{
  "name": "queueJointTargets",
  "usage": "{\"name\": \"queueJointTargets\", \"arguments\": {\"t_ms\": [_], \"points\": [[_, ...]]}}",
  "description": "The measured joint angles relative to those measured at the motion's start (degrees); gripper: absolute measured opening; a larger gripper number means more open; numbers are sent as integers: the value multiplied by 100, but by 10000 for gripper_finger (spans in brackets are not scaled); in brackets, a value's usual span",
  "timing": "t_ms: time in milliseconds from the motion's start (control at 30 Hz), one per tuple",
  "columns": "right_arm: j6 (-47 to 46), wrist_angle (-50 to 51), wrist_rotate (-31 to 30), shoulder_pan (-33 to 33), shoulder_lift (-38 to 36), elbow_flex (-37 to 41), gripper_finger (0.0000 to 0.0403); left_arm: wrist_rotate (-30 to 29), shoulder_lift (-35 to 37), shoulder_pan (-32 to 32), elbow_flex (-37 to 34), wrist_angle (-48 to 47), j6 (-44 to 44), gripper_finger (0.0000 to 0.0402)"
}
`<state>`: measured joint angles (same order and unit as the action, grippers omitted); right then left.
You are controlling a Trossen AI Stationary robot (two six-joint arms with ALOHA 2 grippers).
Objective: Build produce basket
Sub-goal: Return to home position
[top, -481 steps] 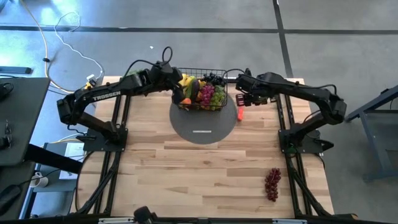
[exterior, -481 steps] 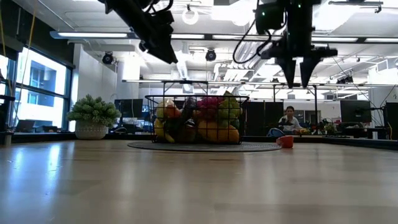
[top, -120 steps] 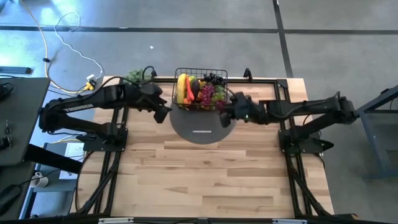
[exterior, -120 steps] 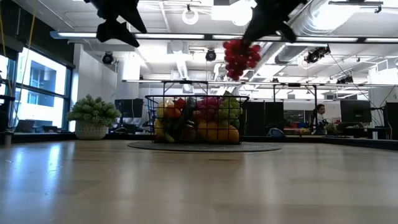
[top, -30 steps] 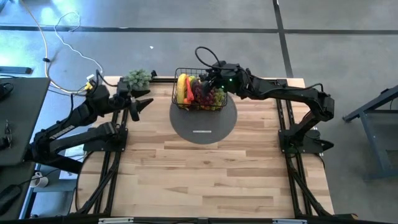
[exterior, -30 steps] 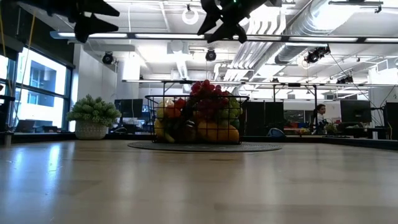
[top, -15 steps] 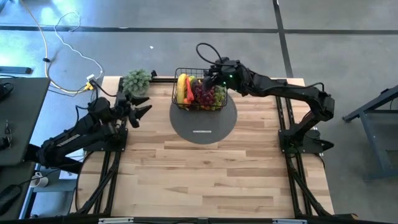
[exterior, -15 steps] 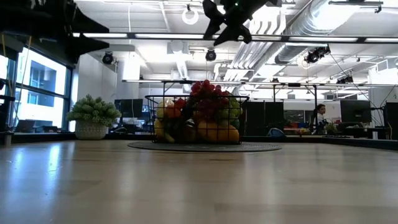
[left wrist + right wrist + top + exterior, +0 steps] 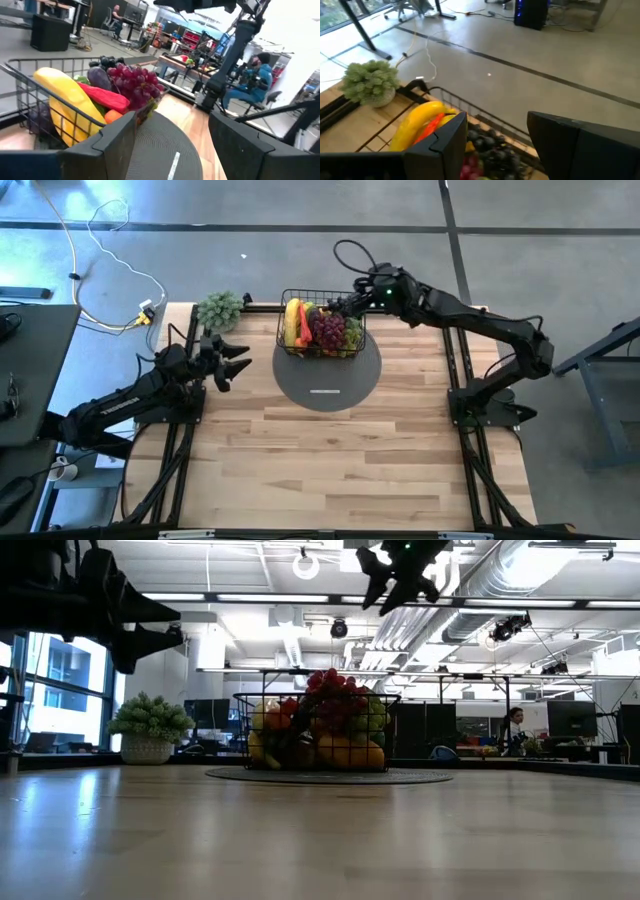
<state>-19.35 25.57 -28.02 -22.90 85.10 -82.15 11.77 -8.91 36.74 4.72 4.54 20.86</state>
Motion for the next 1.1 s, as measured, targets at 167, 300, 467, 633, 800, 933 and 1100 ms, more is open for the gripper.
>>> {"name": "queueJointTargets", "arguments": {"t_ms": [167, 300, 467, 633, 800, 933, 1100], "points": [[256, 119, -75, -39, -361, 0, 190, 4, 0, -297, -14, -25, 2, 236], [467, 120, -90, -34, -655, 0, 190, 184, -2, -700, -15, -297, 63, 236], [635, 210, -97, -34, -958, 0, 190, 229, 1, -1252, -18, -293, 69, 236], [635, 502, -95, 14, -1297, 55, 190, 42, 70, -1790, -18, -306, 283, 236], [625, 728, -132, 14, -1622, 55, 190, -816, 96, -2269, -18, -355, 101, 236], [600, 1038, -134, 18, -1713, 55, 190, -1486, 94, -2514, -18, -737, -38, 236], [318, 1108, -78, 18, -1829, 455, 190, -1920, 94, -2678, -18, -929, -153, 236]]}}
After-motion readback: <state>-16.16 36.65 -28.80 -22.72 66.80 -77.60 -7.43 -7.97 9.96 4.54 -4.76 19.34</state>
